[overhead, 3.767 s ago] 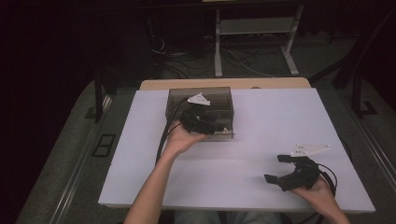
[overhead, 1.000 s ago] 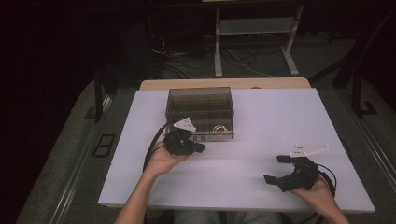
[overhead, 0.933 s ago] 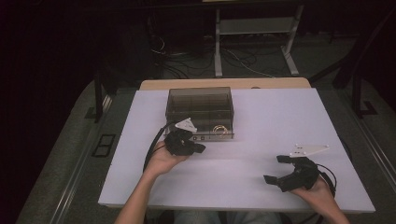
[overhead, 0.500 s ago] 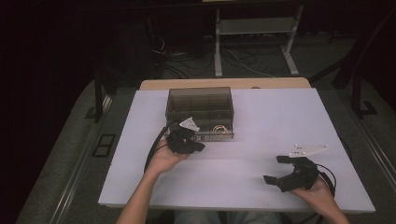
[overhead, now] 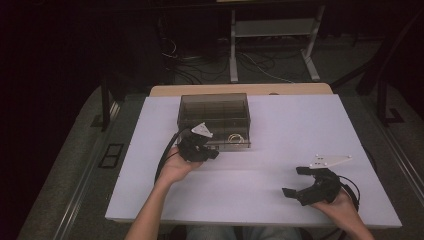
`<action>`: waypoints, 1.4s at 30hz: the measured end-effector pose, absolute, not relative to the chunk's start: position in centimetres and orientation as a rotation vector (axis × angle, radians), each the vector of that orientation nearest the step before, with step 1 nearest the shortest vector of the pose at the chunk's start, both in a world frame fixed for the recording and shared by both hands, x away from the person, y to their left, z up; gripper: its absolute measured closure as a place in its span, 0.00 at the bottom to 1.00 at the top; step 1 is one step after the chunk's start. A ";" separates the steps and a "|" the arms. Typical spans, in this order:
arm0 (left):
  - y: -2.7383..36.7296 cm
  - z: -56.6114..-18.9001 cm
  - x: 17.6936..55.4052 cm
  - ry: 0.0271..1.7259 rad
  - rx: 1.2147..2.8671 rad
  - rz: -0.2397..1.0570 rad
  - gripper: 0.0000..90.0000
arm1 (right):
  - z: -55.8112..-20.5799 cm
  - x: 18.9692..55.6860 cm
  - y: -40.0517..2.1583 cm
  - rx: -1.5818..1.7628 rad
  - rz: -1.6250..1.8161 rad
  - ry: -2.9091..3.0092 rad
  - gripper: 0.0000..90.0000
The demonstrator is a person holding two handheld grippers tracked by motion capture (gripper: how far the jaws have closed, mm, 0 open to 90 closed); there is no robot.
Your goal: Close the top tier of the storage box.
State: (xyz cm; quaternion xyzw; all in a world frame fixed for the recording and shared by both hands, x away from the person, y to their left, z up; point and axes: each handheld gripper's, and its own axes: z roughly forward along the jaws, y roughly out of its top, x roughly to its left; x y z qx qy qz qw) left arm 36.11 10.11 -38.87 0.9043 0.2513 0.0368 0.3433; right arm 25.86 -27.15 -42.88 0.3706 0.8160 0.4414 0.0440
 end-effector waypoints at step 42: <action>9.7 -38.3 38.5 0.680 2.302 0.118 0.99 | -42.9 25.9 -27.6 1.165 1.363 2.479 0.00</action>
